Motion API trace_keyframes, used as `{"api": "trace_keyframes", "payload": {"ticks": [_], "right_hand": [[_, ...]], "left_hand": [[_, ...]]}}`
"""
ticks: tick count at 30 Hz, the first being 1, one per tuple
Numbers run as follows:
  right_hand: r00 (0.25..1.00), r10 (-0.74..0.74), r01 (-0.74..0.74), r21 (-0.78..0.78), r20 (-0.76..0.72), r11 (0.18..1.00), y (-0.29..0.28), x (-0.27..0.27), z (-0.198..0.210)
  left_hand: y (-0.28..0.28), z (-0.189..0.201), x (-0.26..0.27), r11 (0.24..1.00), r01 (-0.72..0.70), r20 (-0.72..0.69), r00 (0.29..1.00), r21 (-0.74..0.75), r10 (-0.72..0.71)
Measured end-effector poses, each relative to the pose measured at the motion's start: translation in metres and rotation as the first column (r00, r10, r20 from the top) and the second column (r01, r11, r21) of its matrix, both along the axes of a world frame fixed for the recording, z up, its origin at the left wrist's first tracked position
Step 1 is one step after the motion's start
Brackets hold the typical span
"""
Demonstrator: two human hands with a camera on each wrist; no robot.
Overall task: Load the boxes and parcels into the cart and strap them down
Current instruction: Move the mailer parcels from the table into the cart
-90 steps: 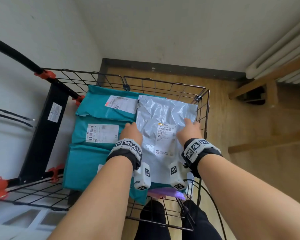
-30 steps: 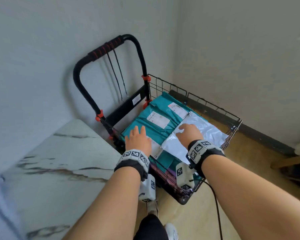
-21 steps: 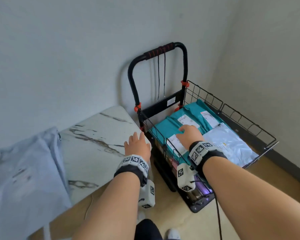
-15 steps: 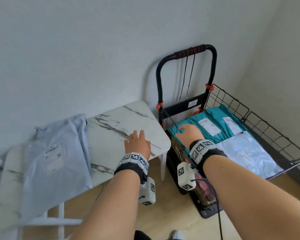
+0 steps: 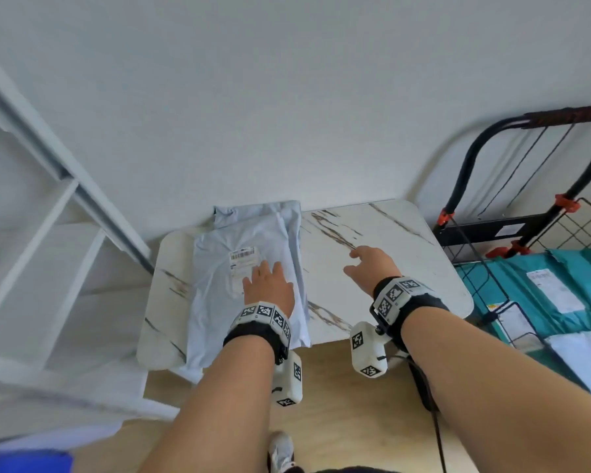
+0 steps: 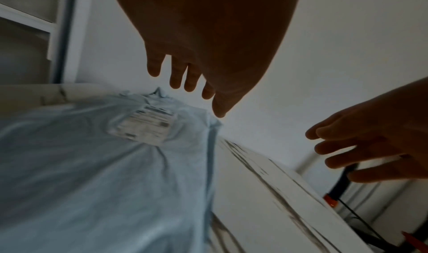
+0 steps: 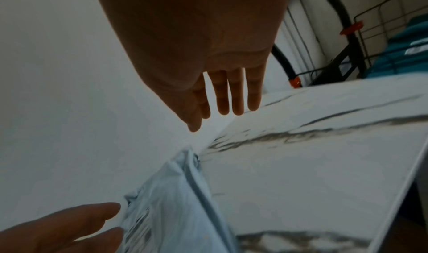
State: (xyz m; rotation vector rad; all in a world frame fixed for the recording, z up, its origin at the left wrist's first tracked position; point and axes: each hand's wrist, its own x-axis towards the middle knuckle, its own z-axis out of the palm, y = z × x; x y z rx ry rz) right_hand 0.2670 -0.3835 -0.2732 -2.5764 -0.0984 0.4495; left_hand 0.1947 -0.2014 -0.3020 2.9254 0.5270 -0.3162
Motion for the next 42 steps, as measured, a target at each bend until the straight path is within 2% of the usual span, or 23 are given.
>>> {"api": "trace_keyframes", "payload": {"ticks": [6,13,16,20,22,25,31,35,38,42], "right_hand": [[0.997,0.021,-0.022,-0.014,-0.073,1.000,0.093,-0.014,-0.025],[0.984,0.001,-0.009,-0.043,-0.180,0.999,0.145,-0.020,-0.056],[0.974,0.003,-0.026,-0.098,-0.227,0.995,0.153,-0.014,-0.064],[0.957,-0.004,-0.038,-0.137,-0.290,0.990,0.161,-0.005,-0.074],[0.955,-0.031,-0.007,-0.127,-0.295,0.992,0.162,-0.002,-0.080],[0.939,-0.085,0.054,-0.100,-0.334,0.993,0.161,0.001,-0.087],[0.926,-0.107,0.064,-0.128,-0.362,0.990,0.160,0.005,-0.089],[0.913,-0.123,0.070,-0.148,-0.389,0.986,0.160,0.005,-0.086],[0.926,-0.117,0.071,-0.138,-0.358,0.988,0.160,0.004,-0.081],[0.954,-0.129,0.110,-0.084,-0.269,0.990,0.155,0.003,-0.069]], "left_hand": [[0.098,-0.027,-0.018,0.997,-0.070,-0.059,0.996,-0.031,0.068],[0.155,-0.062,-0.027,0.964,-0.211,-0.144,0.972,-0.163,0.188],[0.163,-0.073,-0.022,0.908,-0.346,-0.207,0.931,-0.238,0.300],[0.170,-0.082,-0.016,0.794,-0.518,-0.266,0.853,-0.319,0.449],[0.172,-0.087,-0.014,0.742,-0.561,-0.279,0.828,-0.367,0.487],[0.172,-0.093,-0.015,0.712,-0.582,-0.275,0.813,-0.394,0.513],[0.174,-0.094,-0.016,0.744,-0.574,-0.195,0.818,-0.341,0.541],[0.175,-0.086,-0.013,0.796,-0.521,-0.157,0.853,-0.308,0.498],[0.176,-0.076,-0.015,0.831,-0.469,-0.114,0.882,-0.298,0.457],[0.173,-0.058,-0.018,0.844,-0.421,0.015,0.893,-0.333,0.451]]}}
